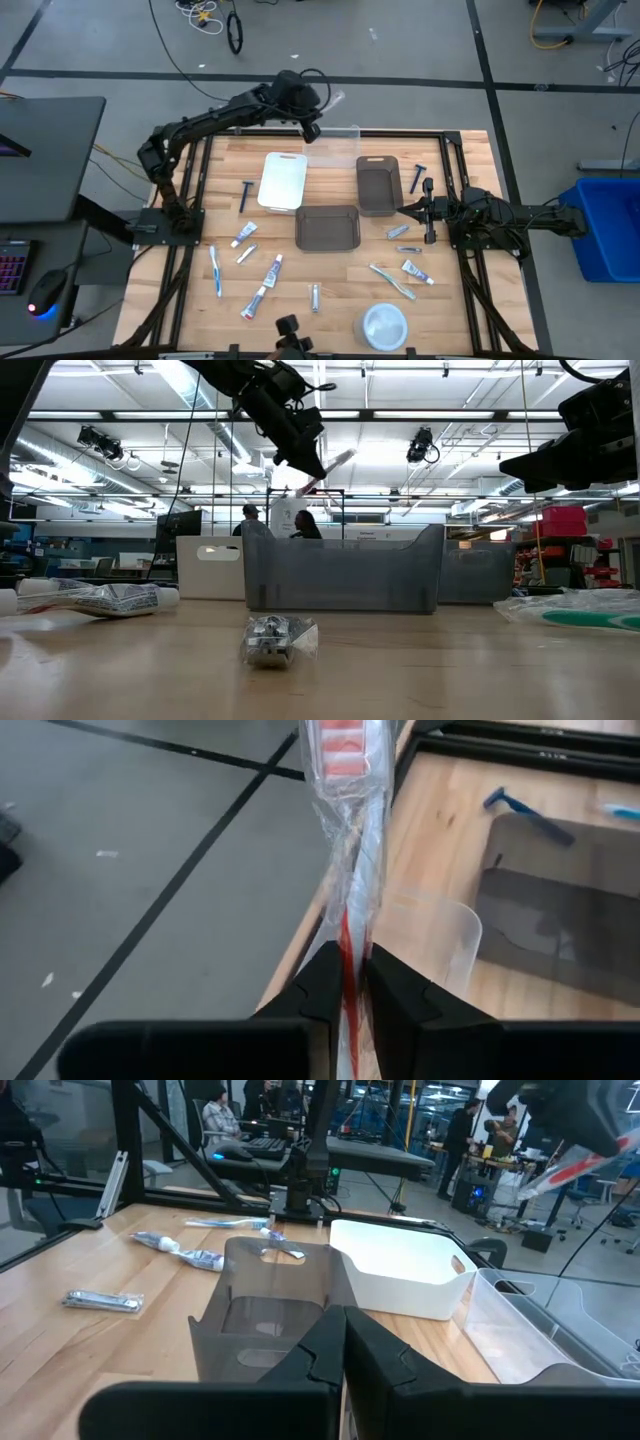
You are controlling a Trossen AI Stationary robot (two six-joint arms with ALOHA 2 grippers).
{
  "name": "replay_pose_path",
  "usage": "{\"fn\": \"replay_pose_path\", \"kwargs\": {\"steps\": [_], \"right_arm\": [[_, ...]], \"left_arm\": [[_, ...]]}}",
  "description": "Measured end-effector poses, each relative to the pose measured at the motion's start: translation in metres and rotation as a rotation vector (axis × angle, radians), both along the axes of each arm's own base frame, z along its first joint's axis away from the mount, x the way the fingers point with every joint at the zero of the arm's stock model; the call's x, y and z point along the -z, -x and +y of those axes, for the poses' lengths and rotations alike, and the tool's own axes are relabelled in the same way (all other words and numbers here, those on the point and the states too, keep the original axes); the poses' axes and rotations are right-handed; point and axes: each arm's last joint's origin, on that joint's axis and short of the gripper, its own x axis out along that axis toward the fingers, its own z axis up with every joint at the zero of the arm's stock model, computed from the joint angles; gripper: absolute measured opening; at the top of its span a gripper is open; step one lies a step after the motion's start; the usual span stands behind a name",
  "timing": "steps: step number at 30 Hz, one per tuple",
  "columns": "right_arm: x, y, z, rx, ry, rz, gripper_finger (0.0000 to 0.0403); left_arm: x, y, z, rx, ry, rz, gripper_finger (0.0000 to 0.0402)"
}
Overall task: Pick & Place Travel size toiletries
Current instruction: Put the orange toothbrush into the transparent bin
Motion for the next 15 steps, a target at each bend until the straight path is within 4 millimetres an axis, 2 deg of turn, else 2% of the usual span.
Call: {"fn": "replay_pose_path", "kwargs": {"steps": [10,15], "right_arm": [[0.000,0.000,0.000,0.001,0.000,0.000,0.0014],[0.000,0.000,0.000,-0.001,0.000,0.000,0.0014]], "left_arm": [[0.003,-0.009,0.006,0.028,-0.048,-0.038,0.0040],[0.015,-0.018,0.012,0.038,-0.027,-0.007,0.0034]]}}
